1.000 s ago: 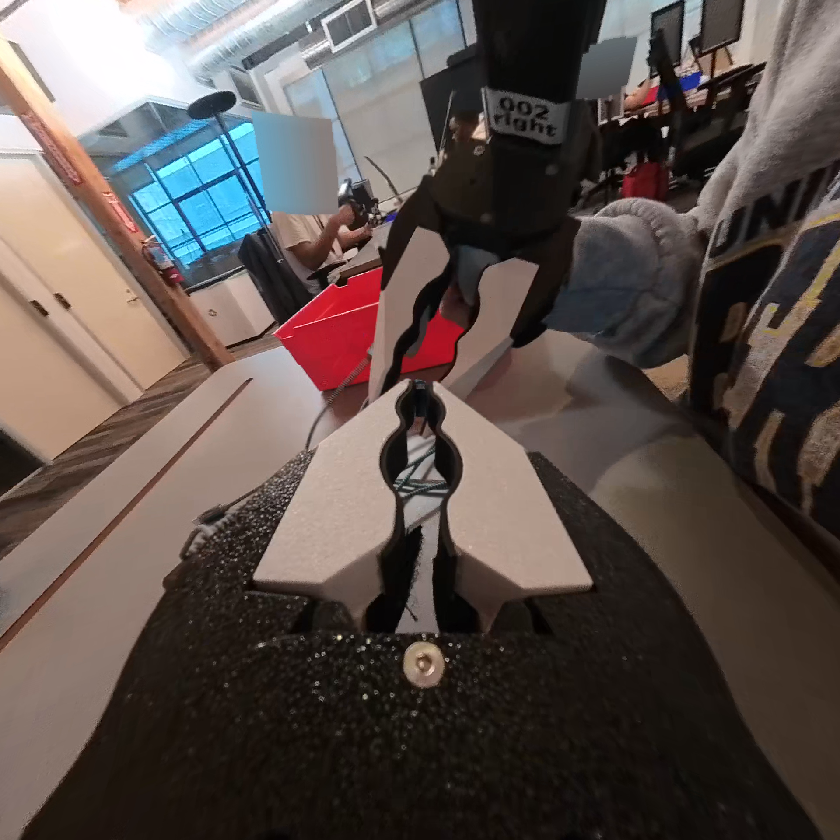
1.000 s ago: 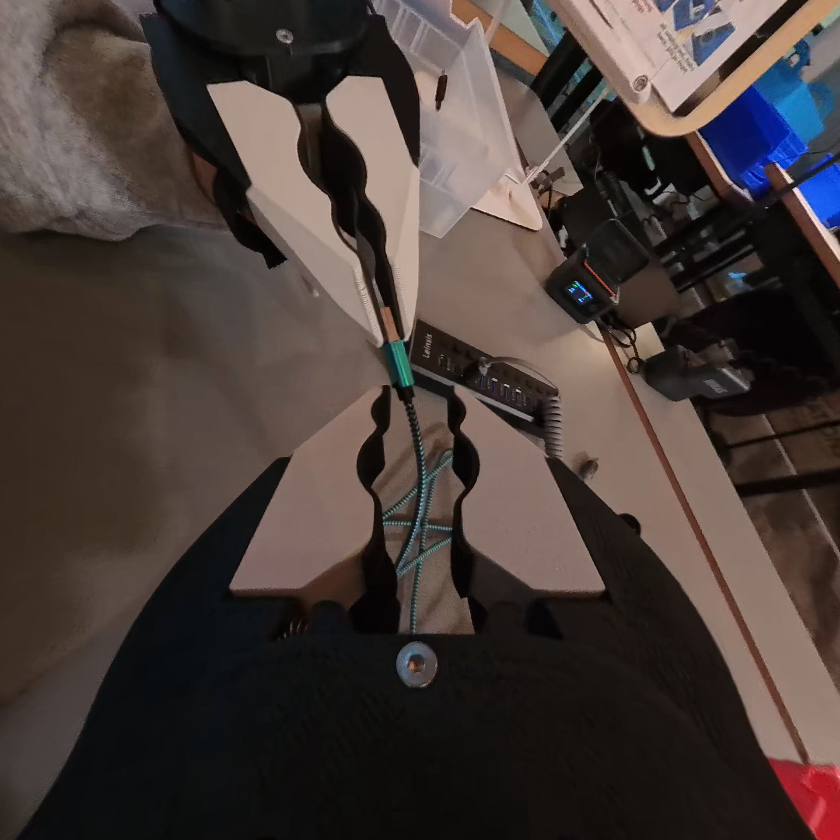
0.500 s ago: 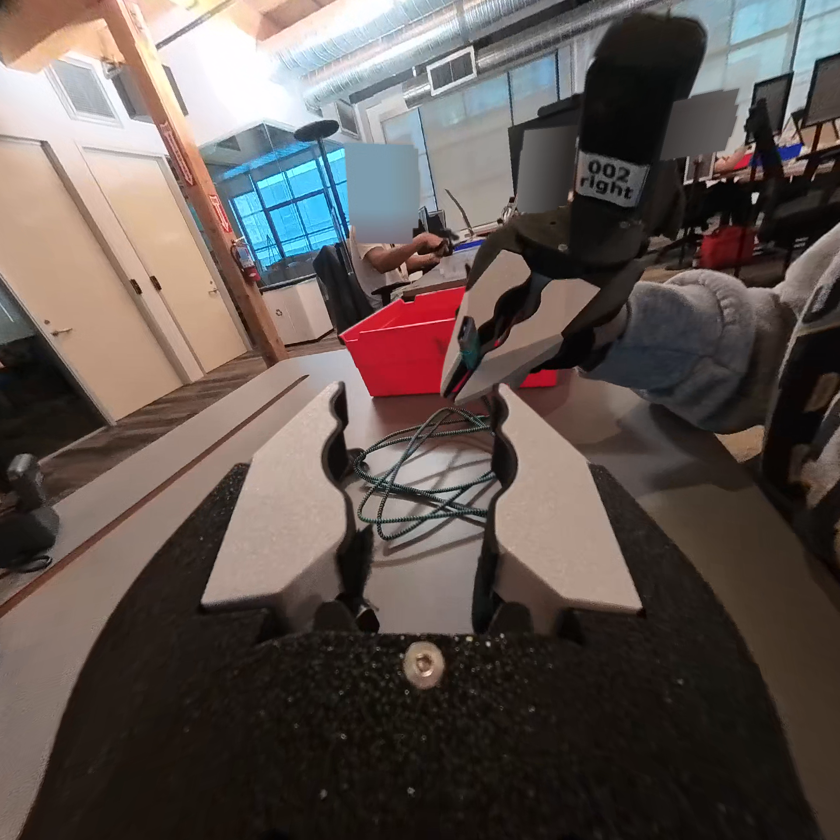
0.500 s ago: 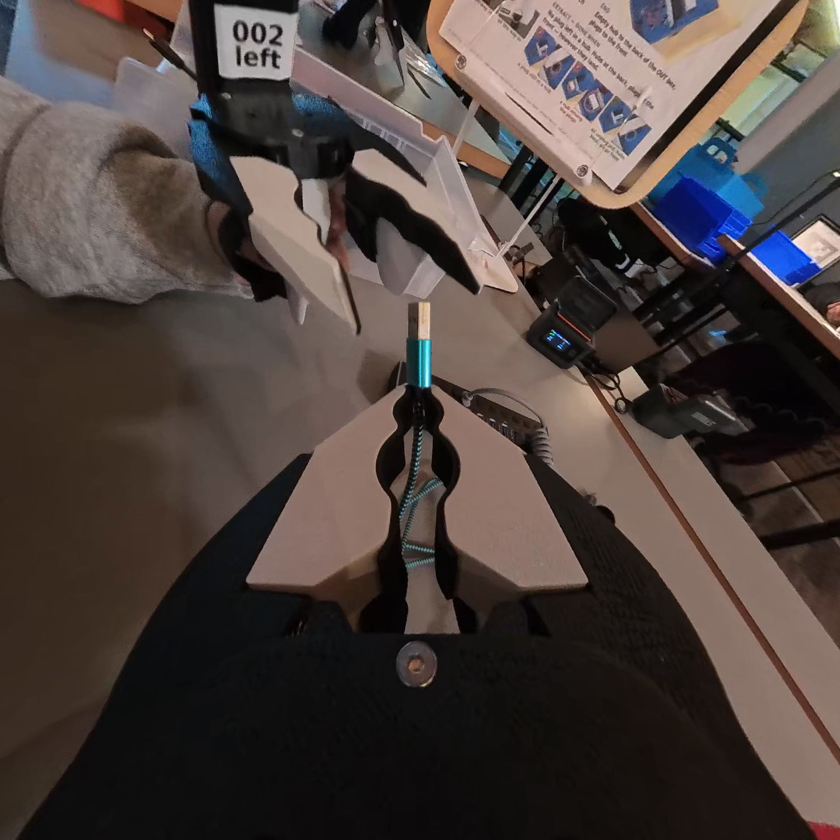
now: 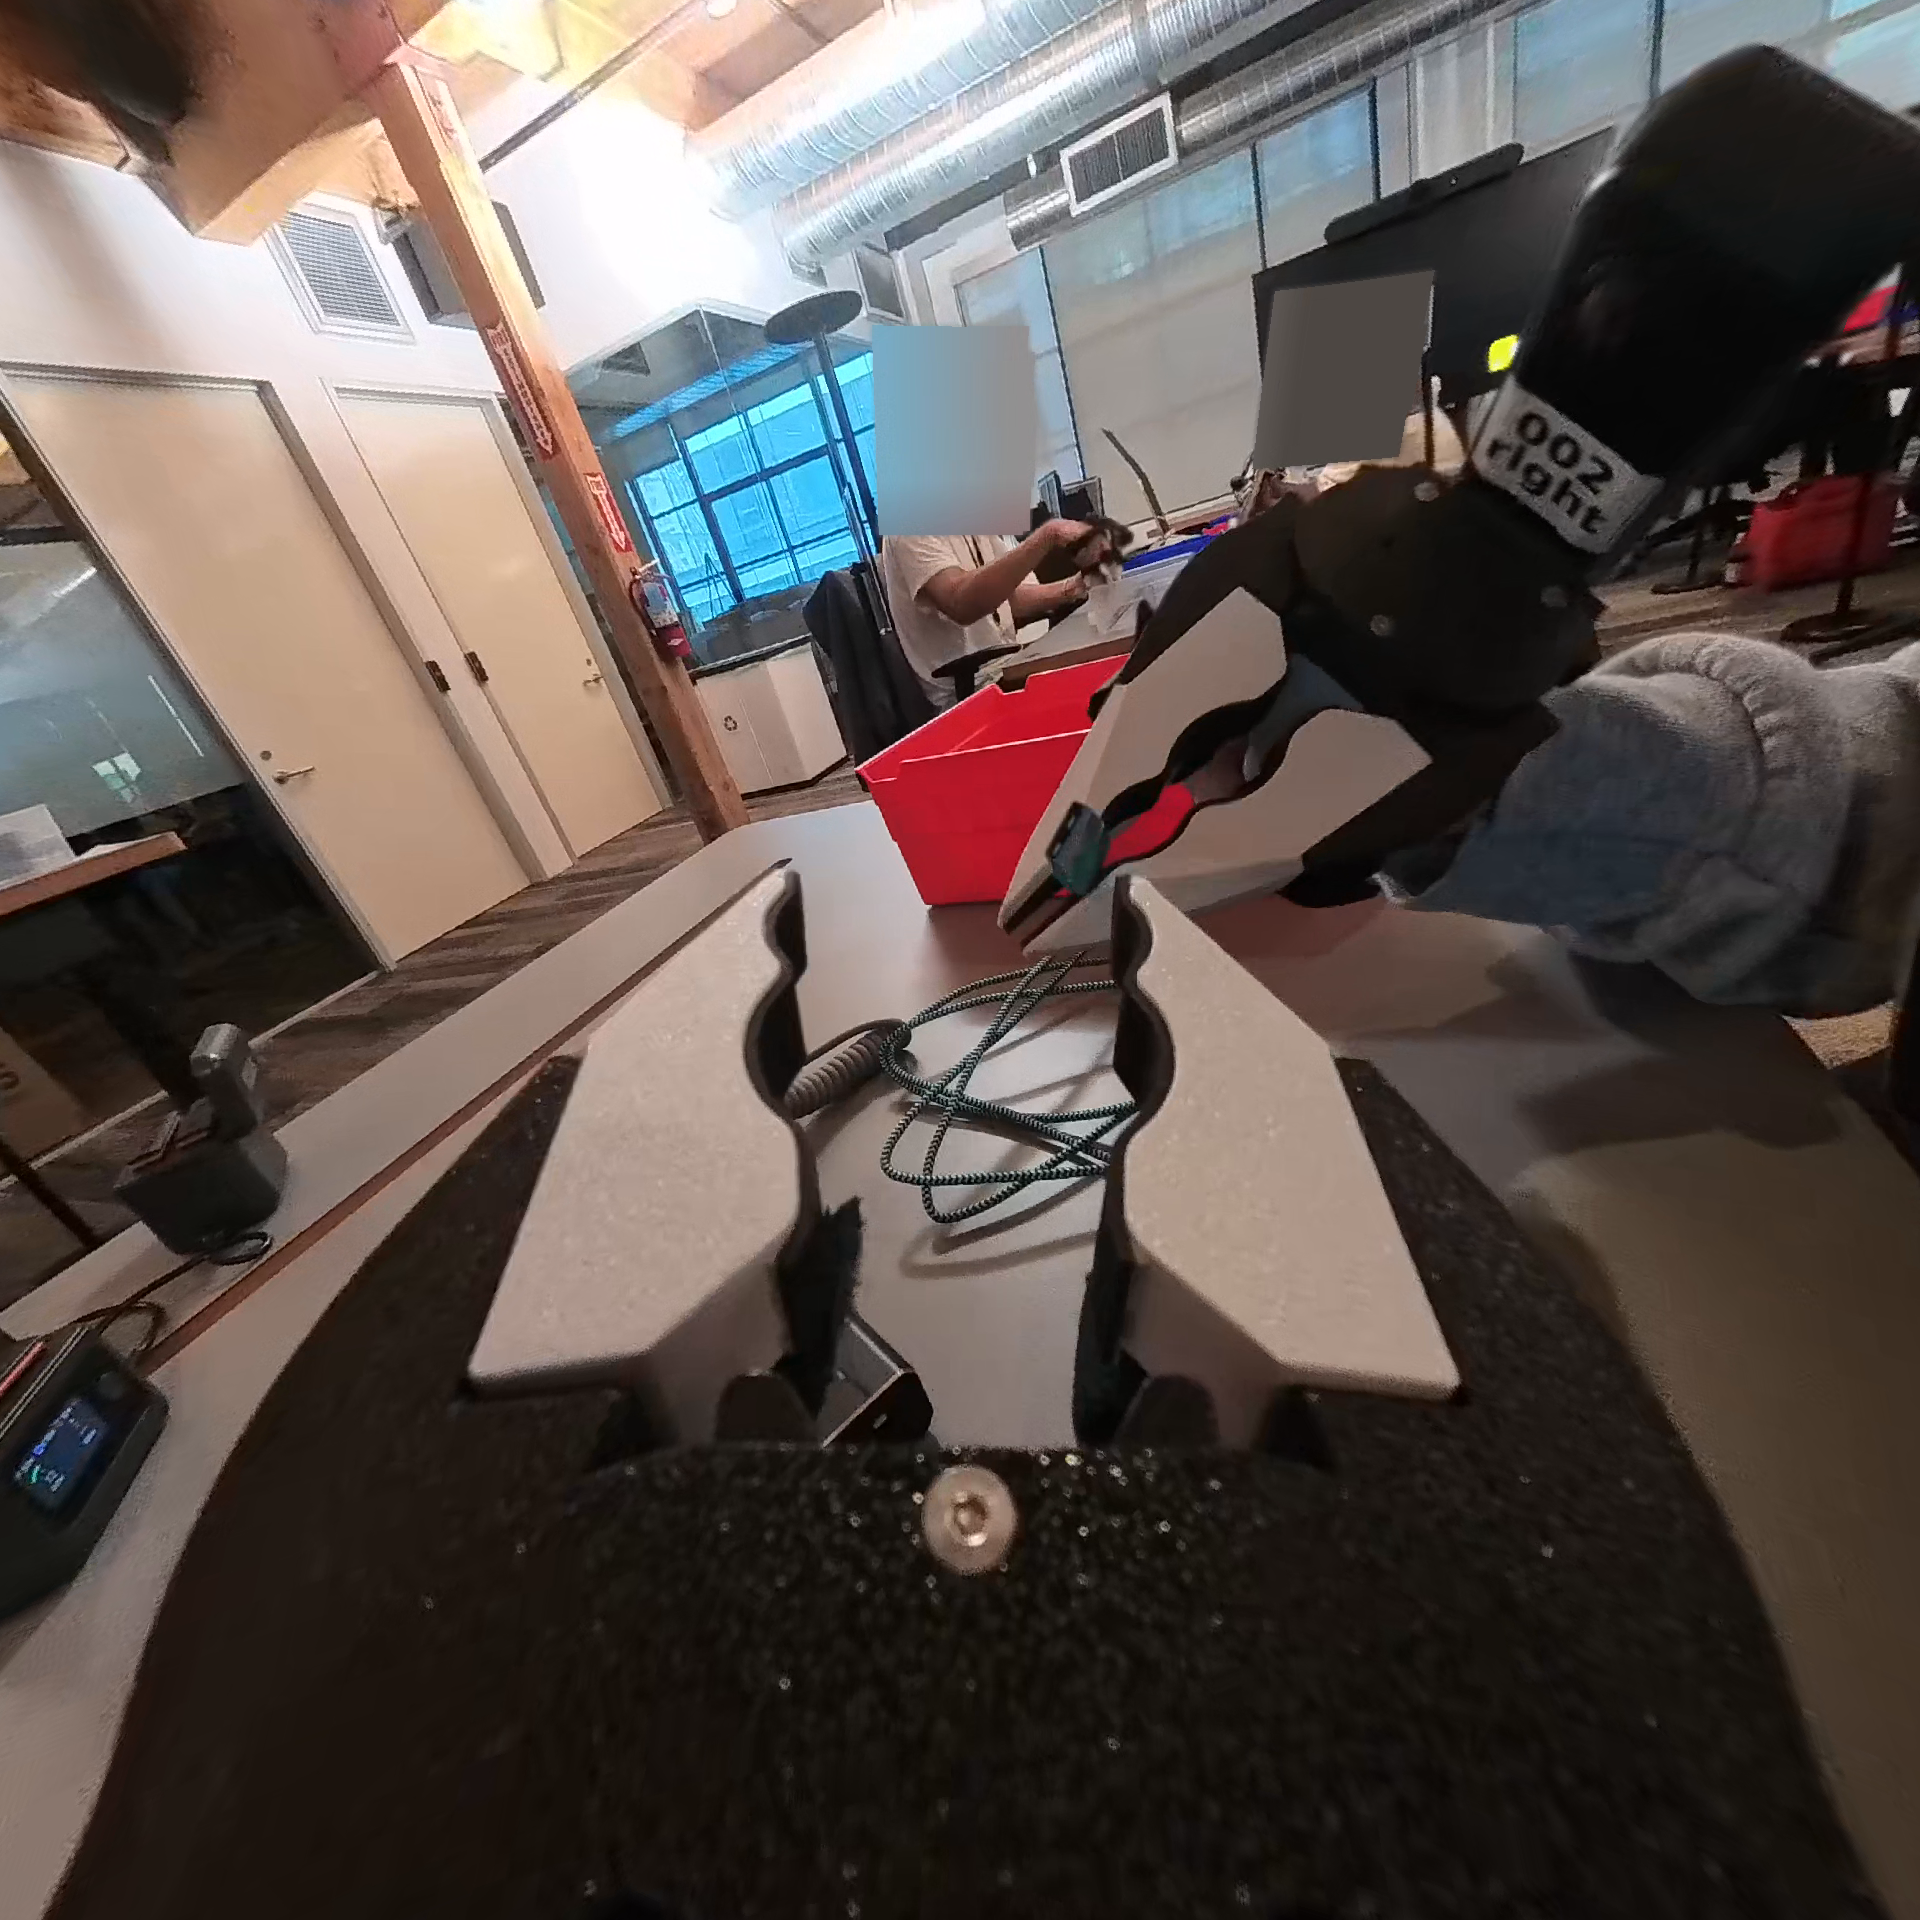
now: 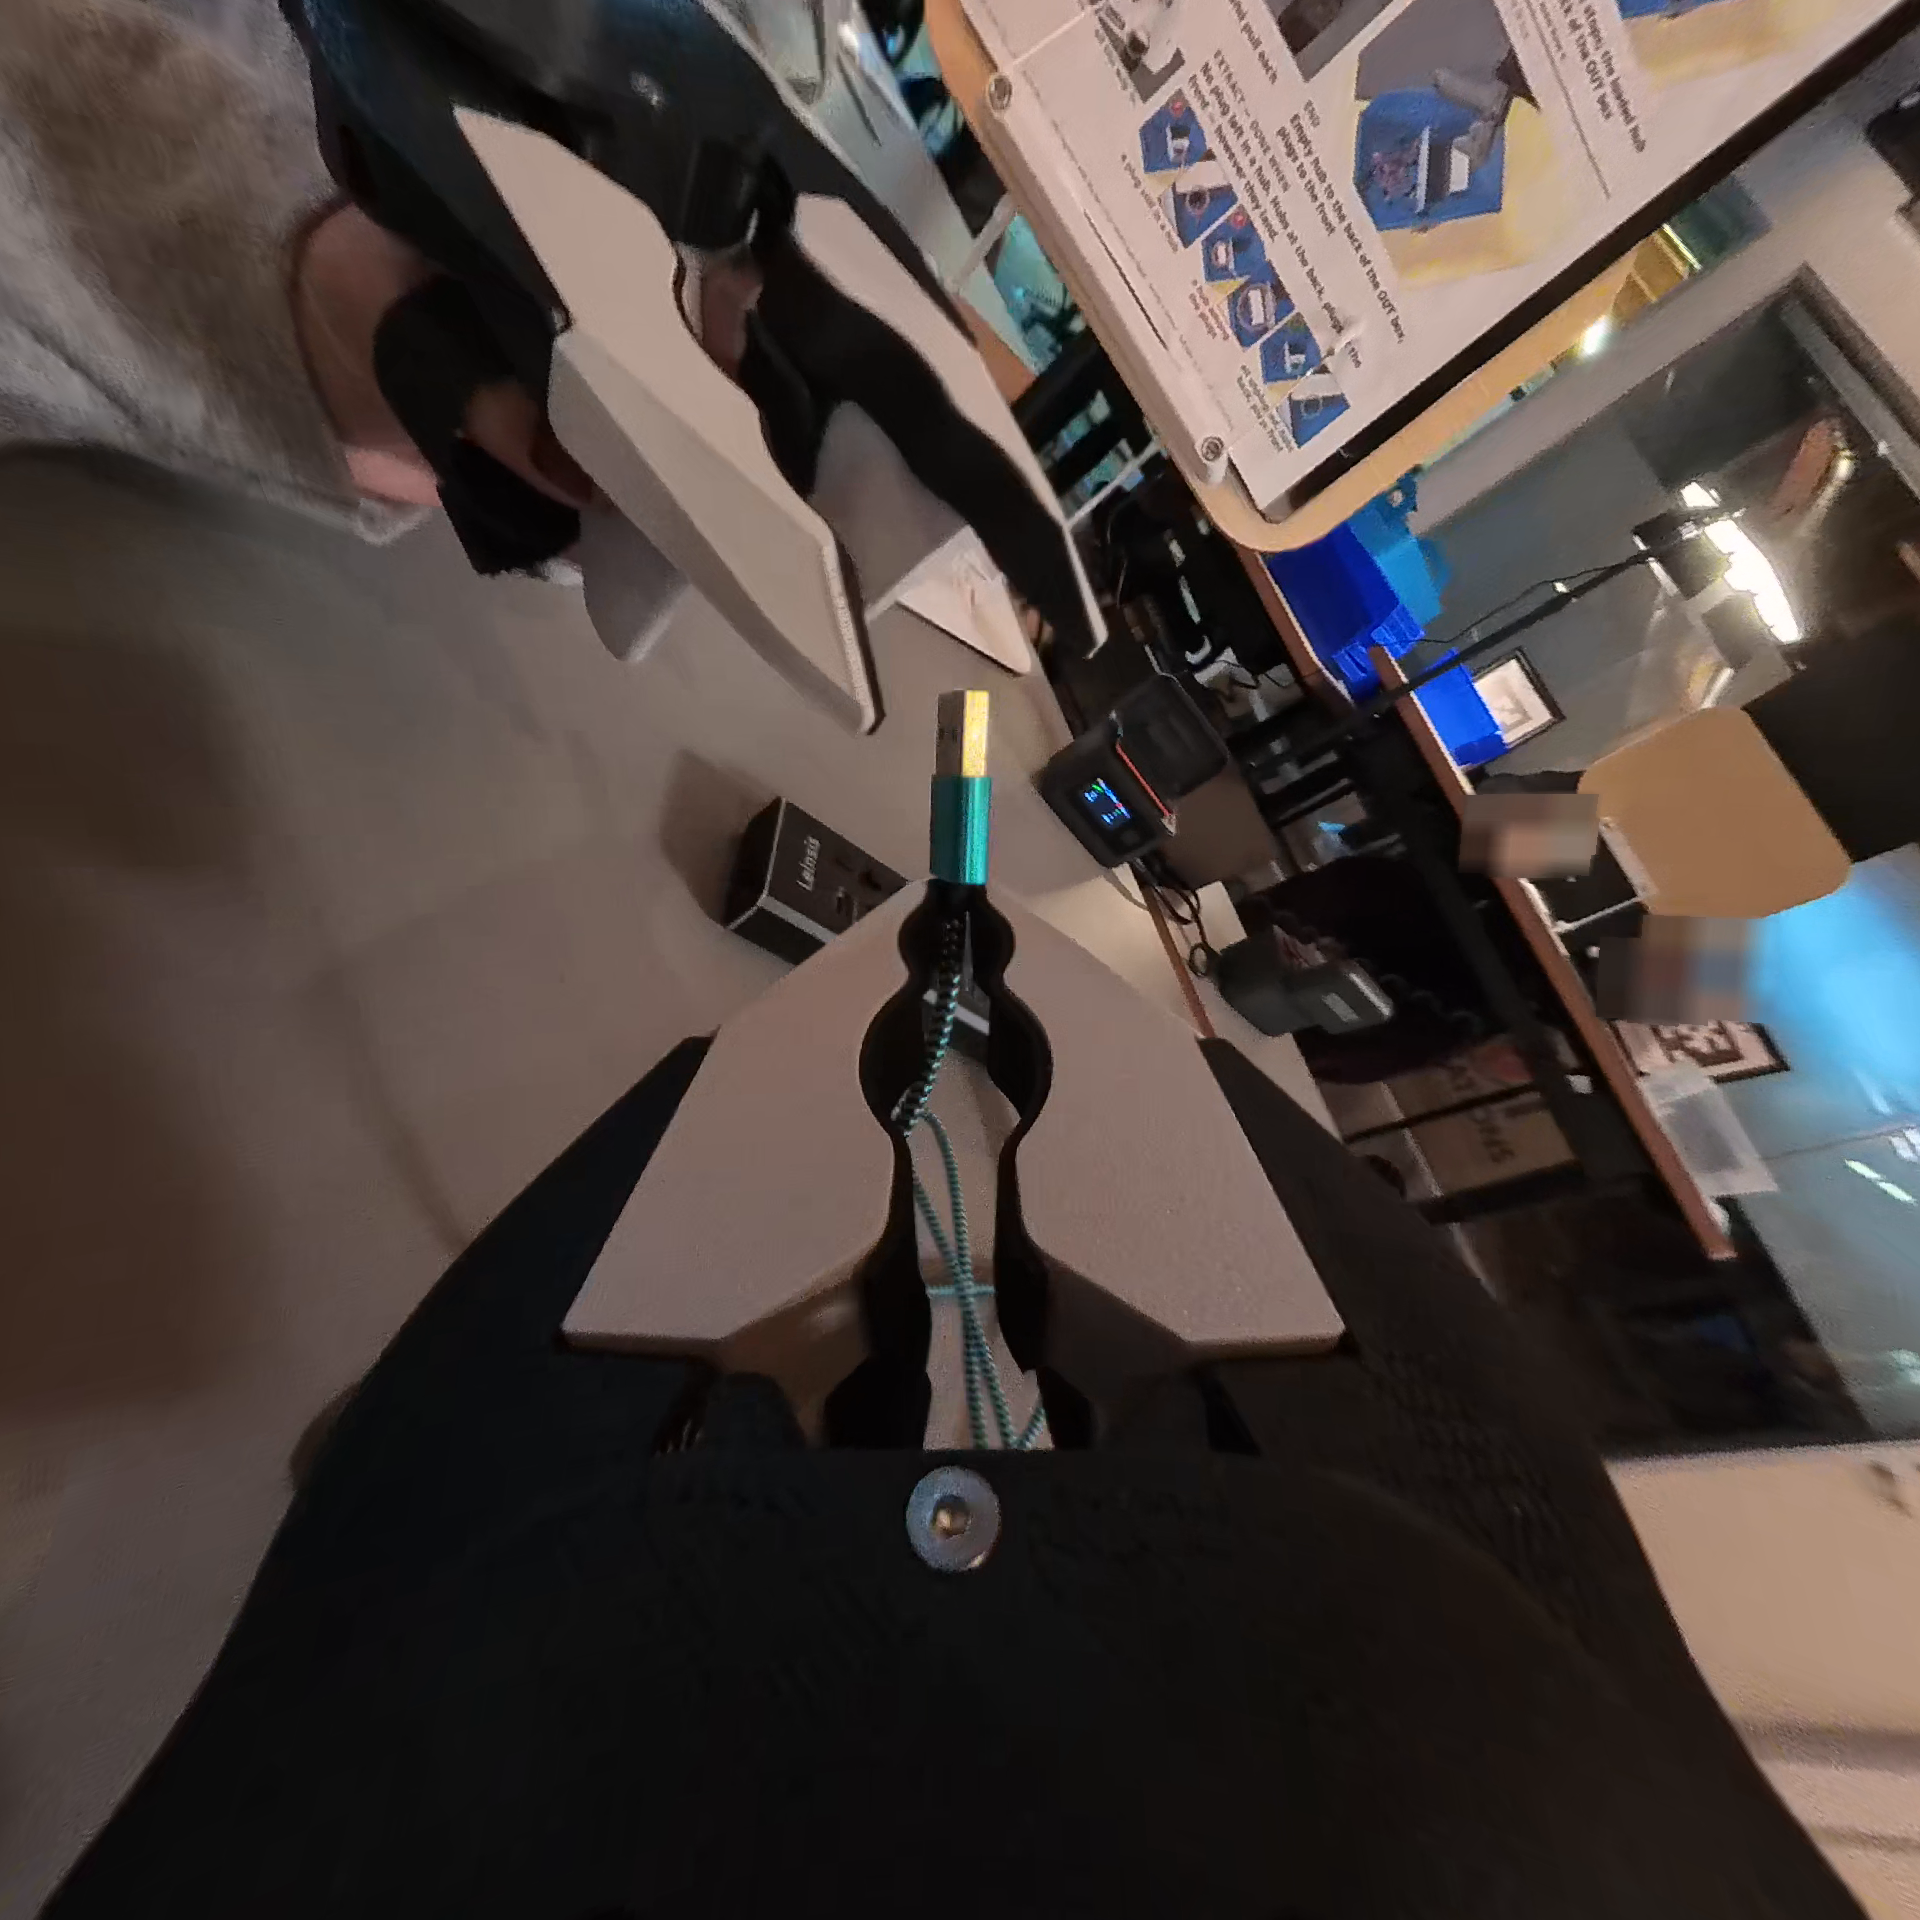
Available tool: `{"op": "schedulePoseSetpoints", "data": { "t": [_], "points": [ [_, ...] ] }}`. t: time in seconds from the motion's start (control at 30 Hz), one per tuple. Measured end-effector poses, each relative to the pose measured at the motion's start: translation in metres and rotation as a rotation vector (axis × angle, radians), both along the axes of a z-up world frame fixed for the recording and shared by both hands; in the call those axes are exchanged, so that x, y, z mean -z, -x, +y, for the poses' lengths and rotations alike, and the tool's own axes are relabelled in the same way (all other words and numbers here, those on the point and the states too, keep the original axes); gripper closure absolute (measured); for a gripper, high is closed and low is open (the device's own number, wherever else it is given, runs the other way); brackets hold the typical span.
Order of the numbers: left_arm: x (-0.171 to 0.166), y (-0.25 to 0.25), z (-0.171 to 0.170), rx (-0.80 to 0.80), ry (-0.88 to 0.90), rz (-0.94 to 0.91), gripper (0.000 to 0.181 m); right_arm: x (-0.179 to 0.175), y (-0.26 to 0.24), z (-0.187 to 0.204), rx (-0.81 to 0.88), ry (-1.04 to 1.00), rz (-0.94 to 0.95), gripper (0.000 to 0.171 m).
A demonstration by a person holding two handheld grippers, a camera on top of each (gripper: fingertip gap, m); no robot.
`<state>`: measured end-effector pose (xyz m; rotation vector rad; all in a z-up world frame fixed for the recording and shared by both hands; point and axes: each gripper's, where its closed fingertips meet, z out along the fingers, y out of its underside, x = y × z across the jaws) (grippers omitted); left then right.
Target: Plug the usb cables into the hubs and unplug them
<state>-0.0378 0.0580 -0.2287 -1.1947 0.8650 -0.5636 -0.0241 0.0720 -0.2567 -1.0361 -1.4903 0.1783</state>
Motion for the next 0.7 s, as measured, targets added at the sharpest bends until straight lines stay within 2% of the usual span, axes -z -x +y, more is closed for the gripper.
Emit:
{"op": "schedulePoseSetpoints", "data": {
  "t": [0.23,0.27,0.33,0.5,0.7],
  "points": [
    [0.002,-0.003,-0.002,0.025,0.006,0.013,0.133,0.002,-0.001,0.0,-0.023,0.059,0.03,0.169],
    [0.004,-0.005,-0.005,0.042,0.004,0.024,0.138,0.004,-0.001,0.0,-0.023,0.054,0.022,0.169],
    [0.009,-0.011,-0.009,0.08,0.008,0.058,0.158,0.006,0.0,0.0,-0.02,0.033,0.007,0.169],
    [0.022,-0.017,-0.005,0.074,0.04,0.114,0.154,0.01,0.001,0.002,-0.01,0.012,-0.012,0.169],
    [0.023,-0.017,-0.005,0.066,0.033,0.114,0.153,0.01,0.001,0.003,-0.017,0.014,-0.001,0.169]
  ]
}}
